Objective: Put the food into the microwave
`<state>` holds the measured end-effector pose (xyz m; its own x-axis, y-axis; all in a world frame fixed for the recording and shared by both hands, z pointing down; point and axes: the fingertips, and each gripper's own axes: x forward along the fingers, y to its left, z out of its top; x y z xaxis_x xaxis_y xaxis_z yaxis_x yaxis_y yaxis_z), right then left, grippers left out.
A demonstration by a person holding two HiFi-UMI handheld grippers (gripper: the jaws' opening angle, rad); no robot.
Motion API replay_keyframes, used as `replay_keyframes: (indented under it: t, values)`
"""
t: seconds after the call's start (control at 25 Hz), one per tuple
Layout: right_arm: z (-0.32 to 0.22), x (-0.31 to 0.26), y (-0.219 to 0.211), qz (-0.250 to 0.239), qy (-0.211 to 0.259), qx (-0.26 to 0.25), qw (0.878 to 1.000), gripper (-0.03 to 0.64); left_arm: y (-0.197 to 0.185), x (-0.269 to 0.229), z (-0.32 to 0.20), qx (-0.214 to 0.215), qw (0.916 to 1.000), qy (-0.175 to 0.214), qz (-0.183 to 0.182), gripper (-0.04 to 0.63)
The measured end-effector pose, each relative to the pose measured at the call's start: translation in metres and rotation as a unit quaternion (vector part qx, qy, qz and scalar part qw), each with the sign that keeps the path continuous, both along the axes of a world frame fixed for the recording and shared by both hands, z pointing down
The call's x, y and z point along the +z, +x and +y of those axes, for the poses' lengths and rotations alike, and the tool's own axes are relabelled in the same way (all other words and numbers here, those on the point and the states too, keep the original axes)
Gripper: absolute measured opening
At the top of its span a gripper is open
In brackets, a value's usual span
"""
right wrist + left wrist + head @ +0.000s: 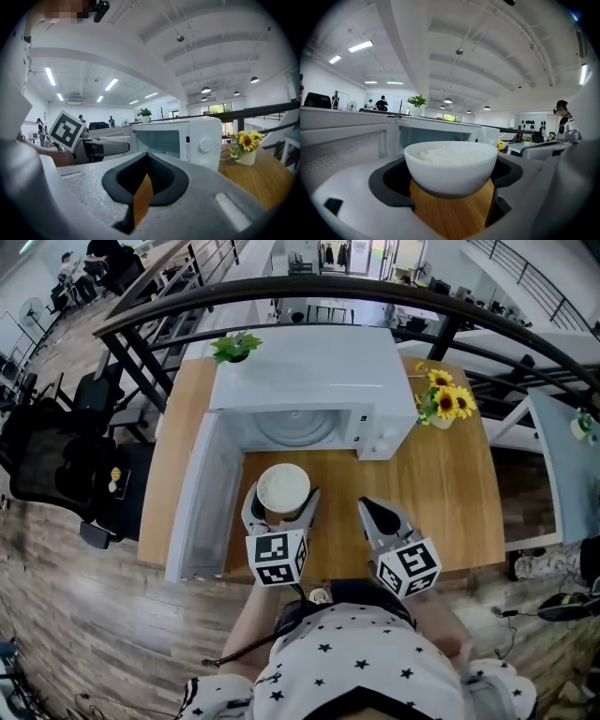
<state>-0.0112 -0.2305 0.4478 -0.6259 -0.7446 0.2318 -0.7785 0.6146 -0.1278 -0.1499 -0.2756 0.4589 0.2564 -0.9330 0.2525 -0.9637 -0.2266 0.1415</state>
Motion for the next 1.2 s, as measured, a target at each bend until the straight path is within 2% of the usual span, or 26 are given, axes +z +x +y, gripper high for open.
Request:
replay_keyframes:
  t: [0.48, 1.2]
  values:
    - [-0.053, 0.015, -0.004, -0.005, -0.019, -0.019, 1.000, 0.006, -0.001, 0.023, -0.068, -0.014, 0.9998, -0.013, -0.008, 0.486]
    - [-0.092, 0.049, -0.006, 0.000, -0.056, -0.027, 0.998, 0.006, 0.003, 0.065, -0.149, -0.011, 0.9988, -0.042, -0.021, 0.486]
